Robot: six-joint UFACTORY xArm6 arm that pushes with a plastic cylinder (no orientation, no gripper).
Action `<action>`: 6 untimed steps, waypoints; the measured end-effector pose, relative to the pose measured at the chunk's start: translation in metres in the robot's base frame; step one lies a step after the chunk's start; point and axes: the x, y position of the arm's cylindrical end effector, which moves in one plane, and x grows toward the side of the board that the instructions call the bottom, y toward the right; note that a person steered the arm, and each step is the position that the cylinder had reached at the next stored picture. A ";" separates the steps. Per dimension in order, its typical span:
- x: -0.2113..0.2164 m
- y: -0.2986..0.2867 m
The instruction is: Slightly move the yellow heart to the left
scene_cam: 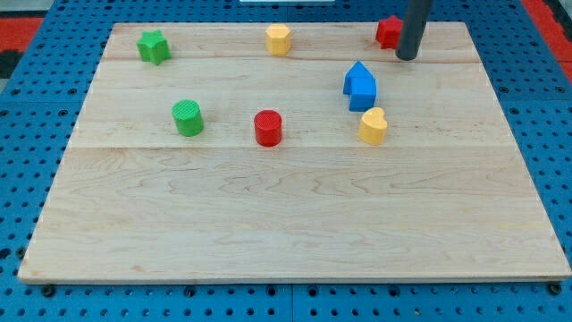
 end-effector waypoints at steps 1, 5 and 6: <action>-0.003 0.000; 0.022 -0.024; 0.022 -0.033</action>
